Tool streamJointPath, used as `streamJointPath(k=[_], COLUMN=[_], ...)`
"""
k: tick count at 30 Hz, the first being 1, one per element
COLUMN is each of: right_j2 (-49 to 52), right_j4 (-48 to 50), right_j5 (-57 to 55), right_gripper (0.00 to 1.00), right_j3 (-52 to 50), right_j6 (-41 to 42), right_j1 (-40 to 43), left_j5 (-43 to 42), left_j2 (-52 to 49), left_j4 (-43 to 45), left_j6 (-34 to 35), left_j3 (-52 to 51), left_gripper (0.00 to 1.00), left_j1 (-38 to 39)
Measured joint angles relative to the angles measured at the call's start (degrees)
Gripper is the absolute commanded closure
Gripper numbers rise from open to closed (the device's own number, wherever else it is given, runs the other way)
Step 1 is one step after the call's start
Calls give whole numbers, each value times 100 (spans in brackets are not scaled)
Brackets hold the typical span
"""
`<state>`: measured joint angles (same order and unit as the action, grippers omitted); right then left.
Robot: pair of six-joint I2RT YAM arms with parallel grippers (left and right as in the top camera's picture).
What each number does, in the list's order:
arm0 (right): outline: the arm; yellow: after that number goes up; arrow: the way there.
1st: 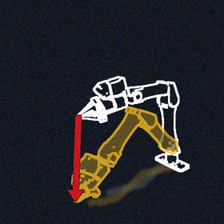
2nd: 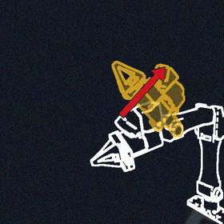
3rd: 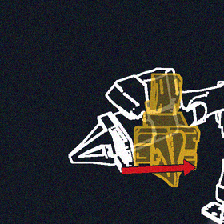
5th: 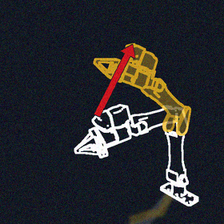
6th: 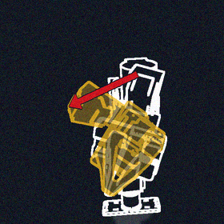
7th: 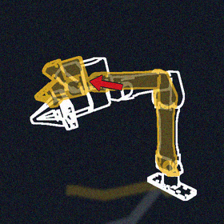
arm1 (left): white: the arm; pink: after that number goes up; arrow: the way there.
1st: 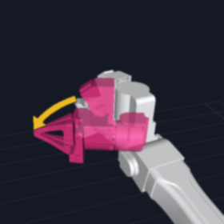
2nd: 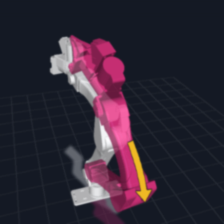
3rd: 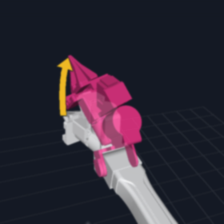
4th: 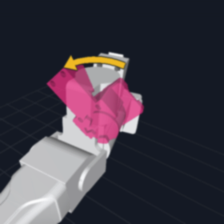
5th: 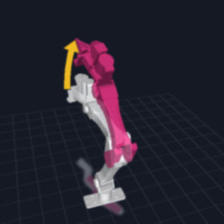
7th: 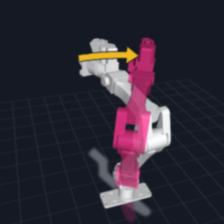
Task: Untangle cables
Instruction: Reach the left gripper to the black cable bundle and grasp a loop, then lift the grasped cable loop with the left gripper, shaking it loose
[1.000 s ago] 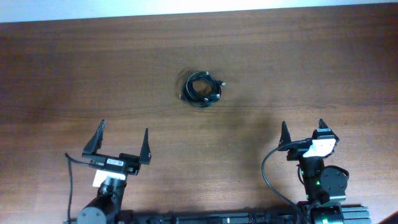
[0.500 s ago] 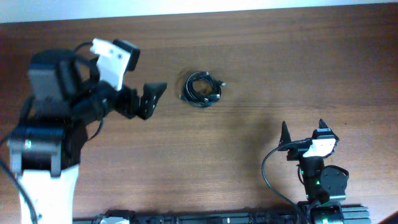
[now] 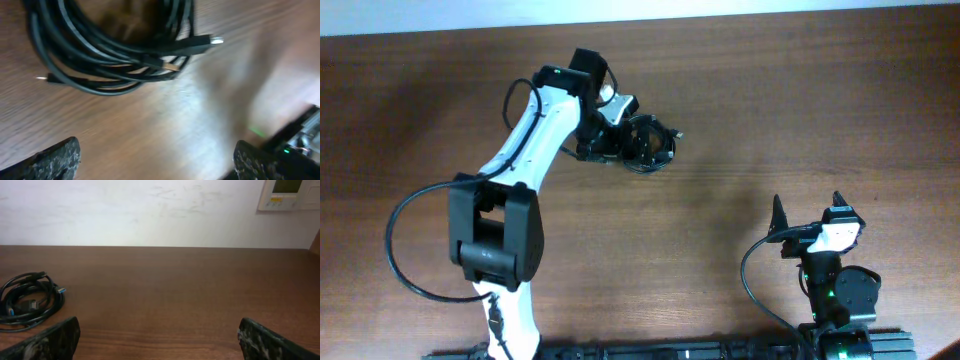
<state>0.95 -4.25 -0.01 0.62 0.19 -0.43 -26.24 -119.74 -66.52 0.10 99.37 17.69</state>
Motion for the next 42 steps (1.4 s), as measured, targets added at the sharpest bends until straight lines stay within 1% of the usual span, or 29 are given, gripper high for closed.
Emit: streamJointPath(k=[1, 2, 3, 4, 5, 8, 10, 12, 14, 15, 17, 19, 22, 23, 25, 26, 27, 28, 29, 31, 32, 33, 34, 35, 36, 38, 39, 41, 42], right_j2=[0, 0, 2, 0, 0, 0, 0, 0, 0, 0, 0, -4, -4, -2, -2, -2, -2, -2, -2, -2, -2, -2, -4, -4, -4, 0, 0, 0, 2], right_j4=[0, 0, 0, 2, 0, 0, 0, 0, 0, 2, 2, 0, 0, 0, 0, 0, 0, 0, 2, 2, 0, 0, 0, 2, 2, 2, 0, 2, 2], right_j5=[2, 0, 0, 2, 2, 0, 2, 2, 0, 0, 2, 0, 2, 2, 2, 0, 0, 2, 0, 0, 2, 2, 2, 2, 0, 2, 0, 2, 0], right_gripper=[2, 2, 2, 2, 2, 2, 2, 2, 2, 2, 2, 2, 2, 2, 2, 2, 2, 1, 2, 2, 2, 2, 2, 2, 1, 2, 2, 2, 2], right_j3=[0, 0, 0, 0, 0, 0, 0, 0, 0, 0, 0, 0, 0, 0, 0, 0, 0, 0, 0, 0, 0, 0, 0, 0, 0, 0, 0, 0, 0], right_j6=[-4, 2, -4, 0, -2, 0, -2, -2, -2, -2, 0, 0, 2, 0, 2, 0, 2, 0, 2, -4, 0, -2, 4, 0, -2, 0, -4, -2, 0], right_j1=[0, 0, 0, 0, 0, 0, 0, 0, 0, 0, 0, 0, 0, 0, 0, 0, 0, 0, 0, 0, 0, 0, 0, 0, 0, 0, 0, 0, 0], left_j5=[358, 678, 907, 1073, 1156, 1460, 1578, 1646, 1641, 1622, 1617, 1353, 866, 861, 863, 859, 846, 841, 911, 1034, 1047, 1062, 1064, 1106, 1314, 2424, 2610, 2321, 2059], left_j2=[-66, -149, -195, -195, -199, -199, -267, -678, -767, -767, -765, -544, 754, 1270, 1668, 1755, 1775, 1775, 1775, 1775, 1788, 1808, 1799, 1797, 1797, 1718, 1617, 1384, 1139], left_j4=[358, 595, 957, 1349, 1720, 1934, 1727, 1652, 1661, 1644, 970, 223, 118, 114, 111, 109, 114, 114, 94, -42, -61, -127, -232, -326, -269, 197, 426, 879, 1086], left_j6=[111, 267, 490, 728, 811, 949, 992, 1008, 1023, 1023, 1021, 1025, 1156, 1585, 2074, 2210, 2251, 2291, 2291, 1843, 1663, 1532, 1438, 1318, 1263, 1209, 1204, 841, 647], left_j3=[2, -2, -15, -17, -24, -24, -17, -22, -20, -20, 337, 1132, 1670, 1720, 1775, 1775, 1775, 1775, 1775, 1773, 1714, 1510, 1117, 756, 457, -909, -1176, -1445, -1502], left_gripper=[4, 13, 16, 34, 41, 44, 52, 72, 100, 100, 100, 100, 98, 92, 83, 67, 56, 58, 62, 46, 42, 33, 27, 25, 18, 19, 19, 36, 36], left_j1=[57, 85, 90, 83, 83, 83, 83, 83, 90, 90, 87, 87, 81, 37, -55, -74, -74, -74, -74, -74, -74, -74, -74, -74, -72, -81, -81, -85, -85])
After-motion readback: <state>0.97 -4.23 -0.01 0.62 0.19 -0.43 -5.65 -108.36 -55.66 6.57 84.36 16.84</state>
